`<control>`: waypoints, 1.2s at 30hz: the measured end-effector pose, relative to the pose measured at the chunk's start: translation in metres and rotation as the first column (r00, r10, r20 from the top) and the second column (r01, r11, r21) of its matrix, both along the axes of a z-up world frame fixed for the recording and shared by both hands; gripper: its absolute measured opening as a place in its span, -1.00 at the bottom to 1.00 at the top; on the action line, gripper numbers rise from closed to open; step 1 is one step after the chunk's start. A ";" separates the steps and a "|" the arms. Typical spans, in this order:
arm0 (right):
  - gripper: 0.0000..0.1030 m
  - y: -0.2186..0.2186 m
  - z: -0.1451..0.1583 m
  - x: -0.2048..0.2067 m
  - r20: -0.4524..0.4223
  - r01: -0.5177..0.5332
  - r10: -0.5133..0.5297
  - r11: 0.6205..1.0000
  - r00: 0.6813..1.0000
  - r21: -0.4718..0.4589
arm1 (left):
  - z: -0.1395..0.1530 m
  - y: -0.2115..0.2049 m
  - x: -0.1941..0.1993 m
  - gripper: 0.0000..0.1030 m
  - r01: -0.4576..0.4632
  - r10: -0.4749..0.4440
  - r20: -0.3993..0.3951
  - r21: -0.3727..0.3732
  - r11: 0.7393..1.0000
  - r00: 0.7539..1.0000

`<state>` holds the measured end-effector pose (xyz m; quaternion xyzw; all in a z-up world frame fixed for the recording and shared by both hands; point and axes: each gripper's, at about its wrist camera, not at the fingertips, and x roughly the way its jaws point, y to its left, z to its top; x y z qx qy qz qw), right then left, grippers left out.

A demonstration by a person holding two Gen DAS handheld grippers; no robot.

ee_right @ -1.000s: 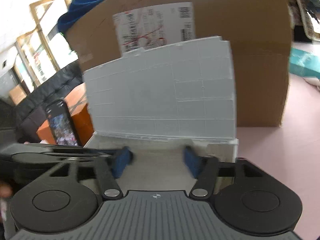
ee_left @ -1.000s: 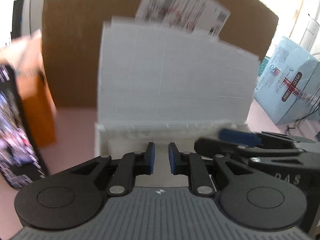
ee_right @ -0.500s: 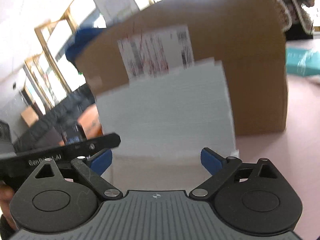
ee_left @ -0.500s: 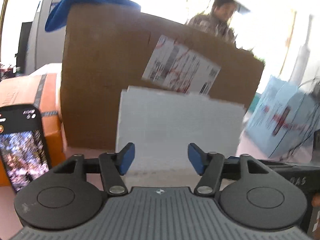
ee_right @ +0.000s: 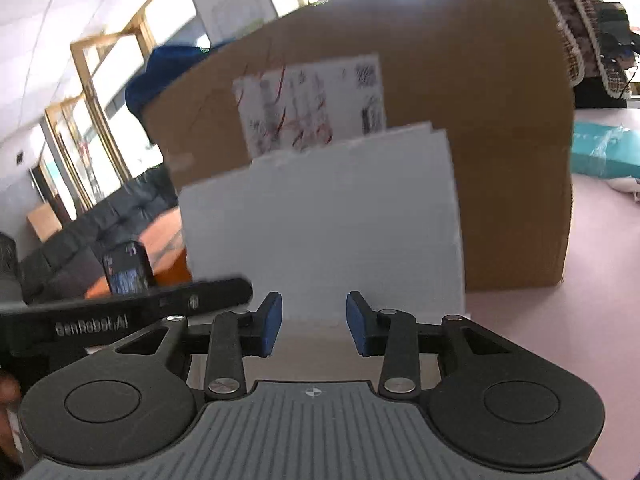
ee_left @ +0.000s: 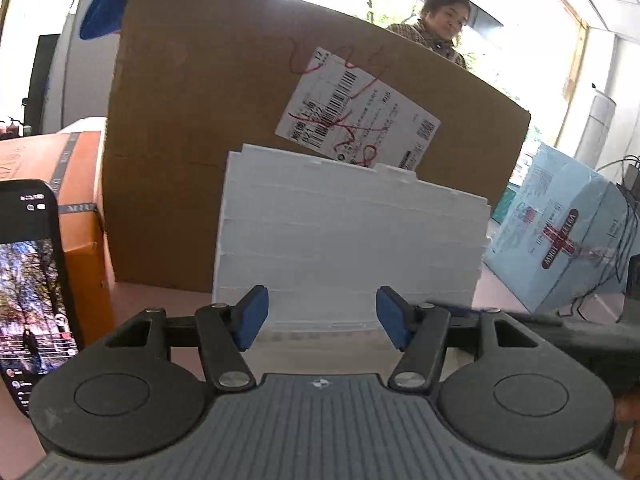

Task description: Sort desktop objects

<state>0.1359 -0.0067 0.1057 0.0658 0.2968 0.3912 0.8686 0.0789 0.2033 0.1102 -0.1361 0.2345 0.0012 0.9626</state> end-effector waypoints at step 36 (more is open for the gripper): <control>-0.14 -0.034 -0.003 -0.038 -0.136 -0.068 0.049 0.988 0.989 -0.138 | 0.019 0.010 -0.013 0.35 -0.057 0.057 0.004 0.037 0.998 0.998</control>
